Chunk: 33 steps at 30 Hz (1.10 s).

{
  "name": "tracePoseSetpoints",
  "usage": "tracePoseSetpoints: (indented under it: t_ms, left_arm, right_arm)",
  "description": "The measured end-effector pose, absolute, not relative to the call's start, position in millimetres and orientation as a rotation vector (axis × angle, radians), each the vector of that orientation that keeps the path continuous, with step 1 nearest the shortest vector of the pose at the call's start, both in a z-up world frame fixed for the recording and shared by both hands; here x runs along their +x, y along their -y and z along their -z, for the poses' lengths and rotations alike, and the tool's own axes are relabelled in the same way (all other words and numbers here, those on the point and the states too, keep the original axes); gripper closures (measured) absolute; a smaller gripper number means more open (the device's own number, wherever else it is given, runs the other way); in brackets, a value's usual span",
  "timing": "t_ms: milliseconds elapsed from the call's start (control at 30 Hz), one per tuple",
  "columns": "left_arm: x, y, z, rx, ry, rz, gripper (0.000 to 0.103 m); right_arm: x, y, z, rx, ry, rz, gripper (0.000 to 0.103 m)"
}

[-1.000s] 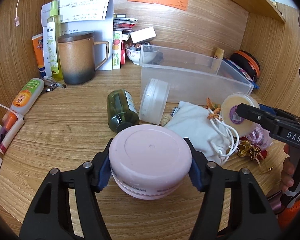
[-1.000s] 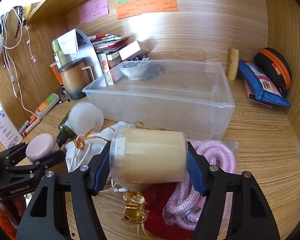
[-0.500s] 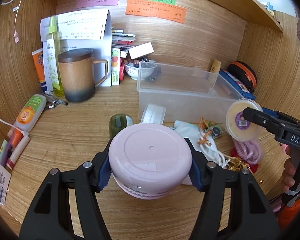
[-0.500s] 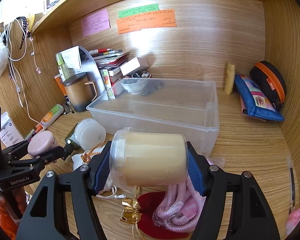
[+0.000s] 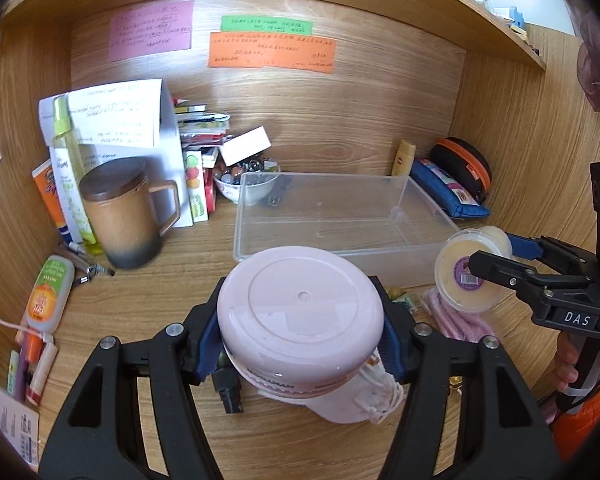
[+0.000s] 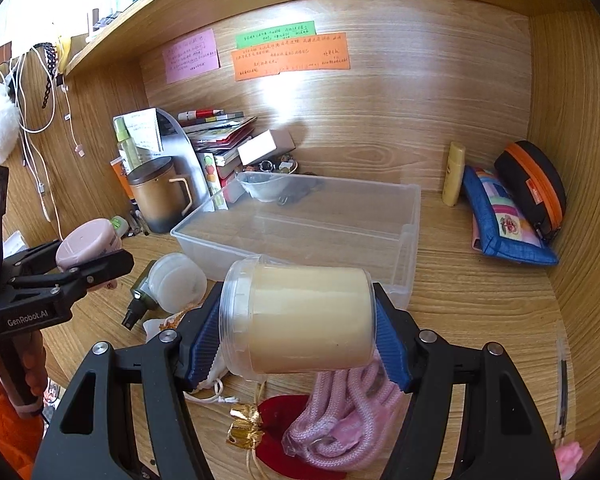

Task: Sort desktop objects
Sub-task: 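Carry the pink container with the left gripper and the tape roll with the right over the clear box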

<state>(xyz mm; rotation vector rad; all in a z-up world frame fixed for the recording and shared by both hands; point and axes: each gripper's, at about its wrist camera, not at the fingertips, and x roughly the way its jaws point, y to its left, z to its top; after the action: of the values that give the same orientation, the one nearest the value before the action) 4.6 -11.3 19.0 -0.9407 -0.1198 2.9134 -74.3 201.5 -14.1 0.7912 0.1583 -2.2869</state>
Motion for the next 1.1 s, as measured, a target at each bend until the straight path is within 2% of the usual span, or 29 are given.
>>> tracePoseSetpoints:
  t_ms: [667,1100]
  left_arm:
    - [-71.6,-1.3,-56.1,-0.929,0.027,-2.844,0.039]
    - [-122.4,1.2,-46.5,-1.003,0.020,-2.803,0.039]
  right_arm:
    - [-128.8,-198.0,-15.1,0.772,-0.188,2.286,0.039]
    - [-171.6,-175.7,-4.9,0.825,-0.219,2.244,0.039]
